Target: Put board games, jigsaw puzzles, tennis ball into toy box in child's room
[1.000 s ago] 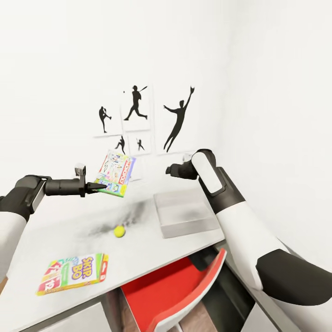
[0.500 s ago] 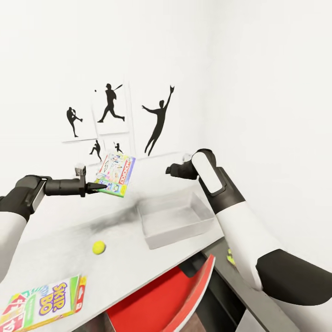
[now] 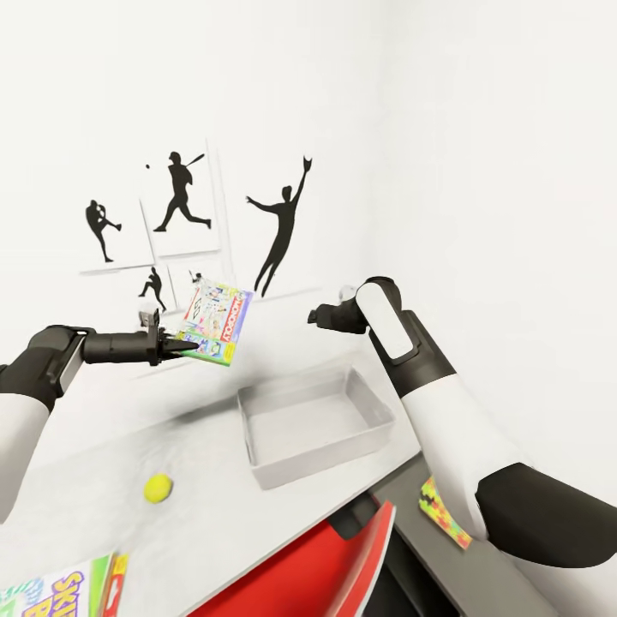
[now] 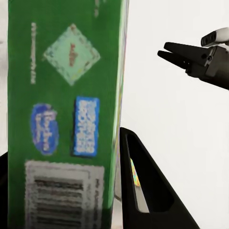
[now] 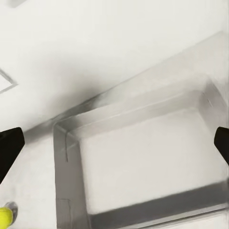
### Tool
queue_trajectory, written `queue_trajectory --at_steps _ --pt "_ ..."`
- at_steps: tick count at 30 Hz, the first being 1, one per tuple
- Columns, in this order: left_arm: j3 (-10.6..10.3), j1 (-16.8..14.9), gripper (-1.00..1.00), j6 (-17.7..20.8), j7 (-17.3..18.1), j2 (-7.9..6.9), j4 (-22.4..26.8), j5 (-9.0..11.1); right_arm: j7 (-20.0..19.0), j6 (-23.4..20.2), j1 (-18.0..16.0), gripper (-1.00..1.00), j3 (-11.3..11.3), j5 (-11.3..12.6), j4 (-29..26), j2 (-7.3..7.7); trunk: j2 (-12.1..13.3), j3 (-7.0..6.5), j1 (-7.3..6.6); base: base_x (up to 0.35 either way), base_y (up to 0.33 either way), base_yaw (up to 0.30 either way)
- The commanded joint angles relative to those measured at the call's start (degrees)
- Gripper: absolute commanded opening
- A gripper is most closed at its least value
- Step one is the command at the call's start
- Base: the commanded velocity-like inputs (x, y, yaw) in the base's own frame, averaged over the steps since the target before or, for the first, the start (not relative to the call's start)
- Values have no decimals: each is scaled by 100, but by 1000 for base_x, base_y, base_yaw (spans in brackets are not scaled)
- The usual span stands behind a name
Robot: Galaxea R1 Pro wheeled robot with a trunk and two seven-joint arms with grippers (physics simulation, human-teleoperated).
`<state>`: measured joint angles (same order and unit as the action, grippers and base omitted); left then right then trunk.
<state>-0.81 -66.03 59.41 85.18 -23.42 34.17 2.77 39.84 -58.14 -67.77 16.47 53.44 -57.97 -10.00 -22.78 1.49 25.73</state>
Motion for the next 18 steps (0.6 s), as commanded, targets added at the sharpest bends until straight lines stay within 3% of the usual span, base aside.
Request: queue_trajectory --at_steps 1,8,18 --pt "-7 -6 -100 44 -2 0 2 13 59 -7 -7 100 4 53 -4 0 -14 14 6 163 -208 0" --pt "-7 -6 -100 44 -2 -3 2 17 54 -9 -5 100 5 53 -4 0 -14 14 6 70 -74 0" --pt "-7 -6 -100 44 -2 4 -6 29 58 -10 -3 100 5 53 -4 0 -14 14 6 83 78 0"
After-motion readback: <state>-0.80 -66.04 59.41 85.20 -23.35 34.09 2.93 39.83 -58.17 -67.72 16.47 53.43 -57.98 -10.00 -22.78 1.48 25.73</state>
